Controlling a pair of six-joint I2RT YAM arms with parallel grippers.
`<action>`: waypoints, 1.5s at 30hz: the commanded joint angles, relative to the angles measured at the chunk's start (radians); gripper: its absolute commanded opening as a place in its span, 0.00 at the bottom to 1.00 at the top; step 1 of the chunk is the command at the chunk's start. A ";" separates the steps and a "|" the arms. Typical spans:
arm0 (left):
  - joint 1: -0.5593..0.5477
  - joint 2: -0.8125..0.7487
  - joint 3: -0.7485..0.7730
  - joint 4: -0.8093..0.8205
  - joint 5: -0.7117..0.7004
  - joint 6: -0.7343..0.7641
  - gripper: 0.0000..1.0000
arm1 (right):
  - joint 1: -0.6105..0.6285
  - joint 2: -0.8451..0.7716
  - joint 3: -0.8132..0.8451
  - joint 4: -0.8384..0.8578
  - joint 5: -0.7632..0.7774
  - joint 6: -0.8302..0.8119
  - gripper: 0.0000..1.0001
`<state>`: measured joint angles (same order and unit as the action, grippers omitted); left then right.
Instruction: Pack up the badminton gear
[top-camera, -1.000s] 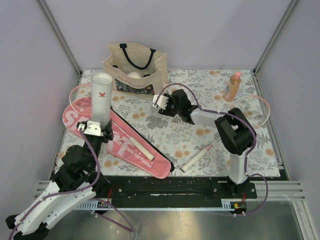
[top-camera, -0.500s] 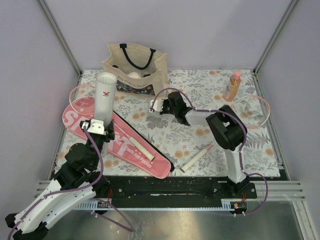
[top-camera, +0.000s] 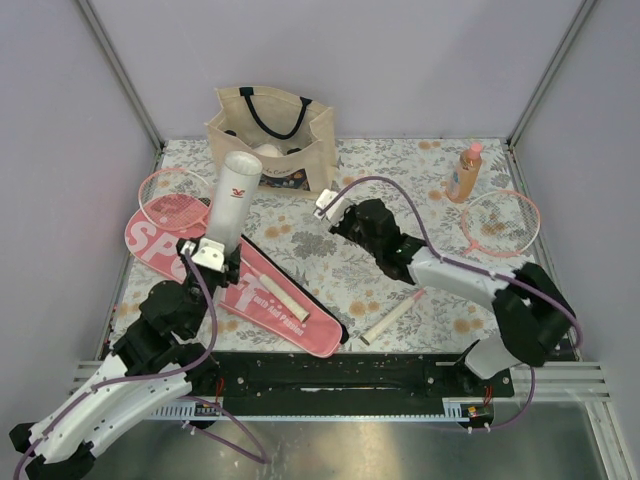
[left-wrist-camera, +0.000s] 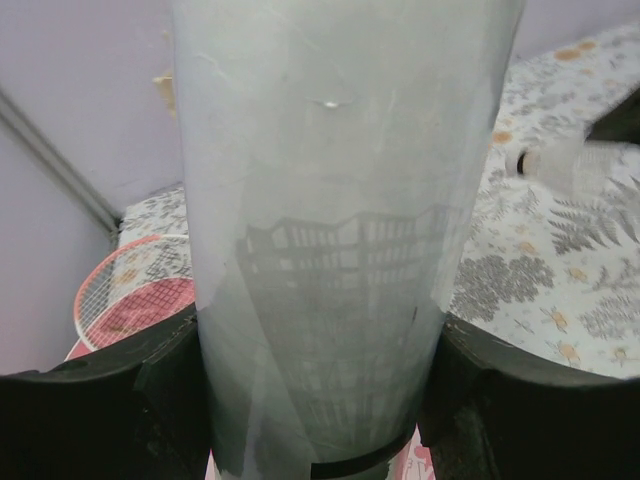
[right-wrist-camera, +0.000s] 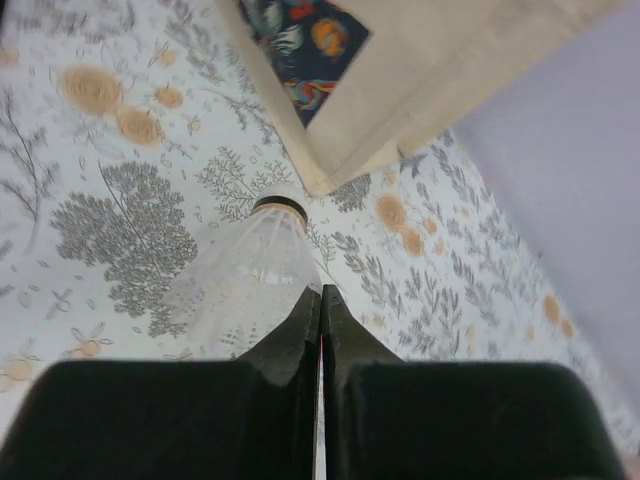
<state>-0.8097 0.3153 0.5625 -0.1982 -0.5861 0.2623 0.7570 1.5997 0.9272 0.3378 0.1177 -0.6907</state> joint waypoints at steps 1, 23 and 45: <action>0.003 0.063 0.059 -0.009 0.172 0.017 0.56 | 0.010 -0.213 0.045 -0.266 0.201 0.472 0.00; 0.004 0.120 -0.033 0.014 0.537 0.290 0.57 | -0.501 -0.540 0.413 -0.905 -0.872 1.215 0.00; 0.003 0.171 -0.024 0.026 0.543 0.381 0.56 | -0.479 -0.486 0.268 -0.654 -1.241 1.467 0.00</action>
<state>-0.8097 0.4694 0.5076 -0.2810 -0.0925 0.6209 0.2619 1.1004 1.2003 -0.3679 -1.0821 0.7578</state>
